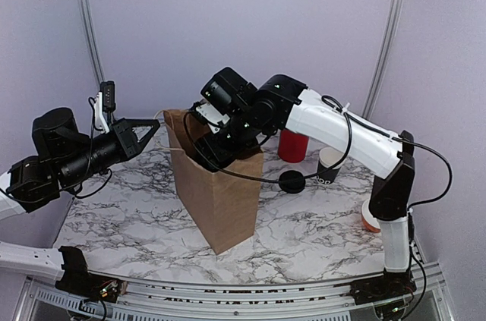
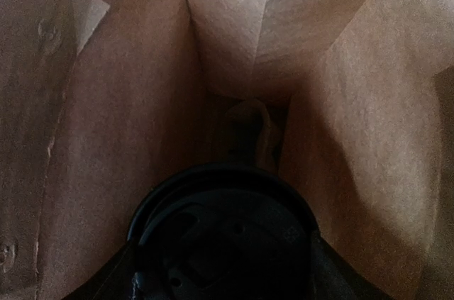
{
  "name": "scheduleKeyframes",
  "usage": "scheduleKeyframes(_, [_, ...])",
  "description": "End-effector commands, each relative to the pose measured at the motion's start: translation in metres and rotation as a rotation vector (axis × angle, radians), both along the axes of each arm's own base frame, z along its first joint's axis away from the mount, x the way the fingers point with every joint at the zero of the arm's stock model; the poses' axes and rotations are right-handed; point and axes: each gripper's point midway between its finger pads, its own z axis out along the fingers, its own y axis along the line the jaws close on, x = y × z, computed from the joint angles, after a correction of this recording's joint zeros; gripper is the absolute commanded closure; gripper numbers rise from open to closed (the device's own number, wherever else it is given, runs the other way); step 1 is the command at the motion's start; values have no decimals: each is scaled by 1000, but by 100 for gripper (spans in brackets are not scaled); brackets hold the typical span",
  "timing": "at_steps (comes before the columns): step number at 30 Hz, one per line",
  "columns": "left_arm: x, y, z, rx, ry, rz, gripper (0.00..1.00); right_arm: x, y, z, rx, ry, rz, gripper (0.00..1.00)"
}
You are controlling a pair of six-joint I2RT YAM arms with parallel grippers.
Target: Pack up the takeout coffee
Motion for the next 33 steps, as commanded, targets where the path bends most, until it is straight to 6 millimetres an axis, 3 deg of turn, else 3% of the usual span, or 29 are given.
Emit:
scheduleKeyframes(1, [-3, 1, 9, -20, -33, -8, 100, -6, 1, -14, -36, 36, 12, 39])
scheduleKeyframes(11, [-1, 0, 7, -16, -37, -3, 100, -8, -4, -37, -105, 46, 8, 40])
scheduleKeyframes(21, [1, 0, 4, -11, -36, 5, 100, -15, -8, -45, -136, 72, 27, 42])
scheduleKeyframes(33, [1, 1, 4, -12, -37, 9, 100, -16, -12, -12, -101, 45, 17, 42])
